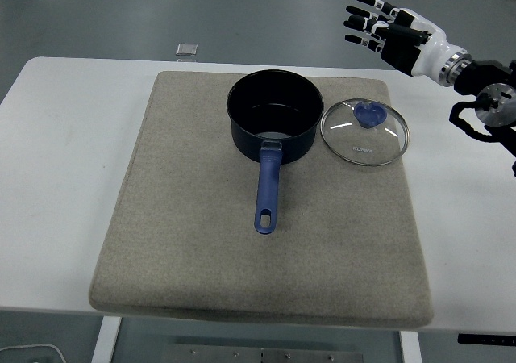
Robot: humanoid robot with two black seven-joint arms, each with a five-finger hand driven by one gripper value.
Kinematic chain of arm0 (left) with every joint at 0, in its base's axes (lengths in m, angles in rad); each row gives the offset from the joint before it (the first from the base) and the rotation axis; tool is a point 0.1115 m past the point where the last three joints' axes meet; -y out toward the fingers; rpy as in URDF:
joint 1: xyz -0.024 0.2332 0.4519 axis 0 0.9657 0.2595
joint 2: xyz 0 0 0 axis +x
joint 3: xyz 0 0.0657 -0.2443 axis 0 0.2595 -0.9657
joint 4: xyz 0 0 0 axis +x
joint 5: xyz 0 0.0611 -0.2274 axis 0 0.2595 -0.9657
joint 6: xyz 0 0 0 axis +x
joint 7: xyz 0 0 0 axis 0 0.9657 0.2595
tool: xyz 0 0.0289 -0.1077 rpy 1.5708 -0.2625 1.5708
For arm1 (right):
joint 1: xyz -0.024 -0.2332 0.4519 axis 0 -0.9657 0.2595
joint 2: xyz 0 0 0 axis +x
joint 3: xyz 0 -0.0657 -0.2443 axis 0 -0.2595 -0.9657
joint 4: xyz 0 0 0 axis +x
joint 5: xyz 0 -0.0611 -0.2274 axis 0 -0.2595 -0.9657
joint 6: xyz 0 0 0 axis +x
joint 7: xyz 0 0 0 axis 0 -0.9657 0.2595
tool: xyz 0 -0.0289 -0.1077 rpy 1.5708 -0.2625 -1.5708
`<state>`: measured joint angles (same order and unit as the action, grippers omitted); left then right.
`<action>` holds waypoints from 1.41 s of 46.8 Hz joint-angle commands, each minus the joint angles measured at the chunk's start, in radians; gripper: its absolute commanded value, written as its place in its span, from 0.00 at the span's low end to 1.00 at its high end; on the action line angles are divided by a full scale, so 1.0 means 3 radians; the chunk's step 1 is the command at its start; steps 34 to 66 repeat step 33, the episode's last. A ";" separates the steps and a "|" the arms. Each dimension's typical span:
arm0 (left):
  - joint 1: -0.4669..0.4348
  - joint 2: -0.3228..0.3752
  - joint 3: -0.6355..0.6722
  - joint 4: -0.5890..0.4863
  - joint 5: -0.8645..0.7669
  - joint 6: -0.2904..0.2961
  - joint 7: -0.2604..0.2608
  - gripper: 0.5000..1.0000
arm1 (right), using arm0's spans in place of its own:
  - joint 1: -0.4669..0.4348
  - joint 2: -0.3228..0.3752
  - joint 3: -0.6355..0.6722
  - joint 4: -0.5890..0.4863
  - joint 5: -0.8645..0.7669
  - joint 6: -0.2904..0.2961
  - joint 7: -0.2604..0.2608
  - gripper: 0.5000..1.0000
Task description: Lift the pot lid and place it to the right of the pot.
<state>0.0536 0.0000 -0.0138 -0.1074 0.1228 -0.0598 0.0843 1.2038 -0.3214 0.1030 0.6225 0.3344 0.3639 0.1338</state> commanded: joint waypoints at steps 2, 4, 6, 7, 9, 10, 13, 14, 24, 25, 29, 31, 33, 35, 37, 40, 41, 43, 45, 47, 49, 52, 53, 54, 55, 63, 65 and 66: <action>0.0000 0.0000 0.0000 0.0000 0.0000 0.0000 0.0000 1.00 | -0.0080 0.0074 0.0004 -0.0035 0.0296 0.0009 -0.0022 0.80; 0.0000 0.0000 0.0000 0.0000 0.0000 0.0000 0.0000 1.00 | -0.0111 0.0084 0.0004 -0.0055 0.0419 0.0019 -0.0032 0.81; 0.0000 0.0000 0.0000 0.0000 0.0000 0.0000 0.0000 1.00 | -0.0132 0.0095 0.0004 -0.0055 0.0506 0.0024 -0.0037 0.81; 0.0000 0.0000 0.0000 0.0000 0.0000 0.0000 0.0000 1.00 | -0.0147 0.0100 0.0004 -0.0055 0.0547 0.0024 -0.0037 0.81; 0.0000 0.0000 0.0000 0.0000 0.0000 0.0000 0.0000 1.00 | -0.0178 0.0100 0.0009 -0.0055 0.0608 0.0024 -0.0037 0.81; 0.0000 0.0000 0.0000 0.0000 0.0000 0.0000 0.0000 1.00 | -0.0188 0.0100 0.0004 -0.0055 0.0624 0.0024 -0.0037 0.81; 0.0000 0.0000 0.0000 0.0000 0.0000 0.0000 0.0000 1.00 | -0.0198 0.0141 0.0030 -0.0060 0.0629 -0.0011 -0.0011 0.81; 0.0000 0.0000 0.0000 0.0000 0.0000 0.0000 0.0000 1.00 | -0.0198 0.0156 0.0045 -0.0065 0.0619 -0.0017 -0.0006 0.81; 0.0000 0.0000 0.0000 0.0000 0.0000 0.0000 0.0000 1.00 | -0.0239 0.0187 0.0091 -0.0122 0.0557 -0.0022 -0.0001 0.81; 0.0000 0.0000 0.0000 0.0000 0.0000 0.0000 0.0000 1.00 | -0.0239 0.0187 0.0091 -0.0122 0.0557 -0.0017 -0.0001 0.81; 0.0000 0.0000 0.0000 0.0000 0.0000 0.0000 0.0000 1.00 | -0.0244 0.0187 0.0091 -0.0122 0.0557 -0.0017 -0.0001 0.81; 0.0000 0.0000 0.0000 0.0000 0.0000 0.0000 0.0000 1.00 | -0.0249 0.0187 0.0091 -0.0122 0.0557 -0.0017 -0.0001 0.81; 0.0000 0.0000 0.0000 0.0000 0.0000 0.0000 0.0000 1.00 | -0.0260 0.0187 0.0091 -0.0122 0.0557 -0.0017 -0.0001 0.81; 0.0000 0.0000 0.0000 0.0000 0.0000 0.0000 0.0000 1.00 | -0.0260 0.0187 0.0091 -0.0122 0.0557 -0.0017 -0.0001 0.81; 0.0000 0.0000 0.0000 0.0000 0.0000 0.0000 0.0000 1.00 | -0.0260 0.0187 0.0091 -0.0122 0.0557 -0.0017 -0.0001 0.81; 0.0000 0.0000 0.0000 0.0000 0.0000 0.0000 0.0000 1.00 | -0.0260 0.0187 0.0091 -0.0122 0.0557 -0.0017 -0.0001 0.81; 0.0000 0.0000 0.0000 0.0000 0.0000 0.0000 0.0000 1.00 | -0.0260 0.0187 0.0091 -0.0122 0.0557 -0.0017 -0.0001 0.81; 0.0000 0.0000 0.0000 0.0000 0.0000 0.0000 0.0000 1.00 | -0.0260 0.0187 0.0091 -0.0122 0.0557 -0.0017 -0.0001 0.81; 0.0000 0.0000 0.0000 0.0000 0.0000 0.0000 0.0000 1.00 | -0.0260 0.0187 0.0091 -0.0122 0.0557 -0.0017 -0.0001 0.81; 0.0000 0.0000 0.0000 0.0000 0.0000 0.0000 0.0000 1.00 | -0.0260 0.0187 0.0091 -0.0122 0.0557 -0.0017 -0.0001 0.81; 0.0000 0.0000 0.0000 0.0000 0.0000 0.0000 0.0000 1.00 | -0.0260 0.0187 0.0091 -0.0122 0.0557 -0.0017 -0.0001 0.81; 0.0000 0.0000 0.0000 0.0000 0.0000 0.0000 0.0000 1.00 | -0.0260 0.0187 0.0091 -0.0122 0.0557 -0.0017 -0.0001 0.81; 0.0000 0.0000 0.0000 0.0000 0.0000 0.0000 0.0000 1.00 | -0.0260 0.0187 0.0091 -0.0122 0.0557 -0.0017 -0.0001 0.81; 0.0000 0.0000 0.0000 0.0000 0.0000 0.0000 0.0000 1.00 | -0.0260 0.0187 0.0091 -0.0122 0.0557 -0.0017 -0.0001 0.81; 0.0000 0.0000 0.0000 0.0000 0.0000 0.0000 0.0000 1.00 | -0.0260 0.0187 0.0091 -0.0122 0.0557 -0.0017 -0.0001 0.81; 0.0000 0.0000 0.0000 0.0000 0.0000 0.0000 0.0000 1.00 | -0.0260 0.0187 0.0091 -0.0122 0.0557 -0.0017 -0.0001 0.81; 0.0000 0.0000 0.0000 0.0000 0.0000 0.0000 0.0000 1.00 | -0.0260 0.0187 0.0091 -0.0122 0.0557 -0.0017 -0.0001 0.81; 0.0000 0.0000 0.0000 0.0000 0.0000 0.0000 0.0000 1.00 | -0.0260 0.0187 0.0091 -0.0122 0.0557 -0.0017 -0.0001 0.81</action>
